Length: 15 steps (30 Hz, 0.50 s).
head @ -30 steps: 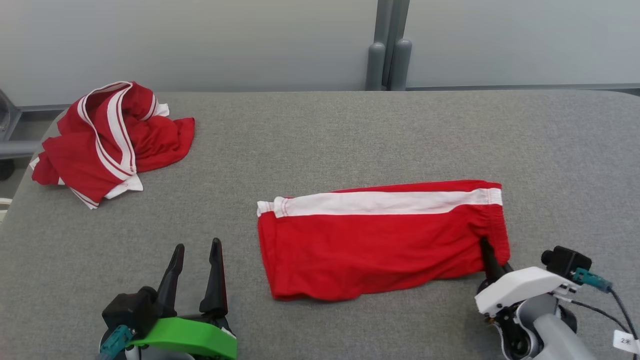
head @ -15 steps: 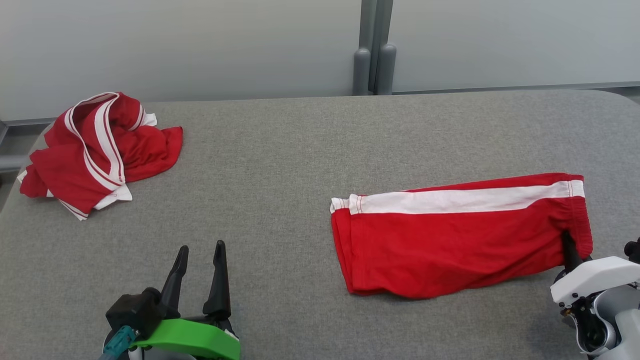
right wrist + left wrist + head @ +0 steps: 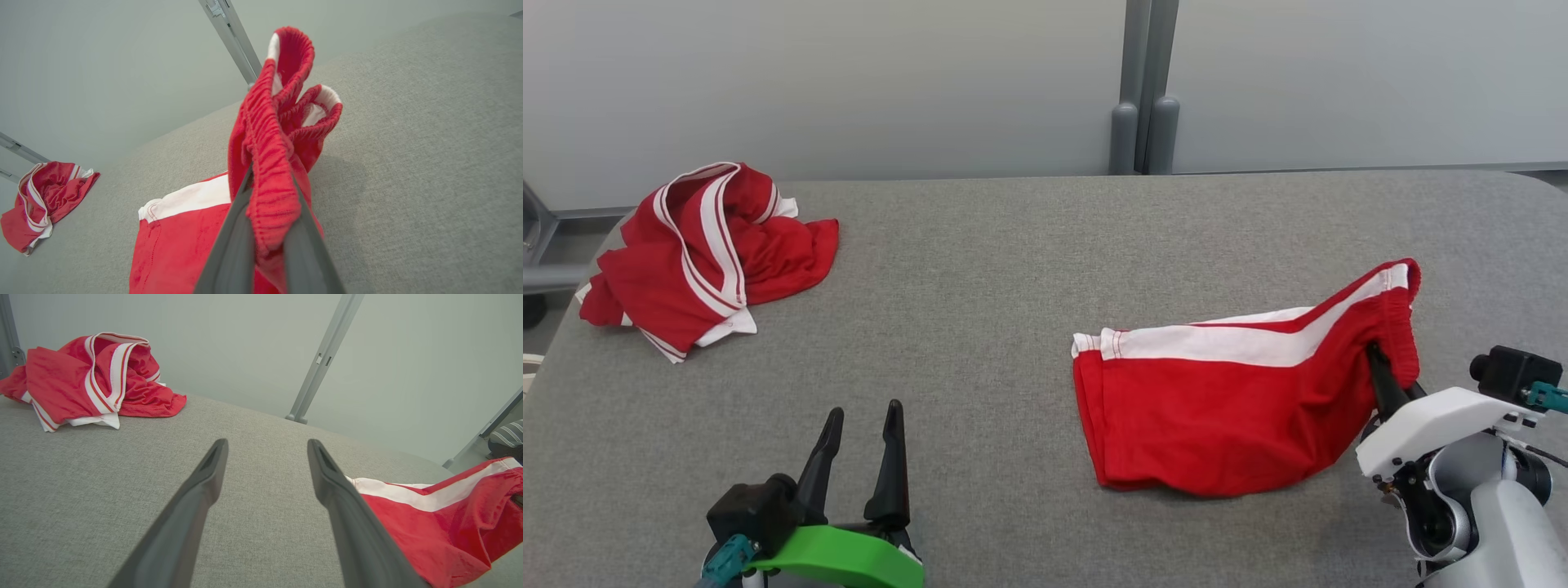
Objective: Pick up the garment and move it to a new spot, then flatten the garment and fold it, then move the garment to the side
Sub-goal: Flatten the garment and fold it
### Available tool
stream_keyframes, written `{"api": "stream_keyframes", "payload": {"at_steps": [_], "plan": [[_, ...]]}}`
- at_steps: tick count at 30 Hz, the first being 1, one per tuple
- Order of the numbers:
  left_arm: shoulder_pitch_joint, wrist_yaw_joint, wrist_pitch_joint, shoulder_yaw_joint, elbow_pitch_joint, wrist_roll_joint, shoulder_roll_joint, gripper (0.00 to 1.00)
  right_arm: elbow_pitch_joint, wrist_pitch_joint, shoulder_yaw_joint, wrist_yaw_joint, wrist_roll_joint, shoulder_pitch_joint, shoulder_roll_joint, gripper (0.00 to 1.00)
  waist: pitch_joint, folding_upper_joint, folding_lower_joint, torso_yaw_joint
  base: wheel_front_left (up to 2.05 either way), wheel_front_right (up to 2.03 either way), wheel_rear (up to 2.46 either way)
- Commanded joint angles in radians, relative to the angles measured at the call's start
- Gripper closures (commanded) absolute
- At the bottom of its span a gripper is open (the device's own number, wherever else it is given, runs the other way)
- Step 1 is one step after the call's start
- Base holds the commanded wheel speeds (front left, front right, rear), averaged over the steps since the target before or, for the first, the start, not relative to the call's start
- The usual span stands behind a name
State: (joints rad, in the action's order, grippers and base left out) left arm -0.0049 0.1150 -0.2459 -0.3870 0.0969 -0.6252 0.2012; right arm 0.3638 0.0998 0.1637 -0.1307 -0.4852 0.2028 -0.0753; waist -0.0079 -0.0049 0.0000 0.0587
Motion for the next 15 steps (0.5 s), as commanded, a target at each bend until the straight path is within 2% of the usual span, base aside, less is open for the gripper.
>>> {"api": "stream_keyframes", "payload": {"at_steps": [1,8,15], "plan": [[0.018,0.005,0.003,0.0,-0.006,0.001,0.004,0.0,-0.029,0.015,-0.009,0.0,0.023,-0.017,0.005,1.0,-0.005,0.0049,0.0,0.007,0.0,0.0,0.0],[0.011,0.001,0.004,-0.009,-0.011,-0.004,-0.001,0.0,-0.098,0.041,-0.088,0.0,0.182,-0.025,0.023,1.0,-0.007,0.0049,0.0,0.033,0.0,0.0,0.0],[0.007,-0.001,0.001,-0.014,-0.013,-0.009,-0.007,0.0,-0.026,0.025,-0.219,0.0,0.216,0.004,0.023,1.0,-0.002,0.0049,0.0,0.063,0.0,0.0,0.0]]}}
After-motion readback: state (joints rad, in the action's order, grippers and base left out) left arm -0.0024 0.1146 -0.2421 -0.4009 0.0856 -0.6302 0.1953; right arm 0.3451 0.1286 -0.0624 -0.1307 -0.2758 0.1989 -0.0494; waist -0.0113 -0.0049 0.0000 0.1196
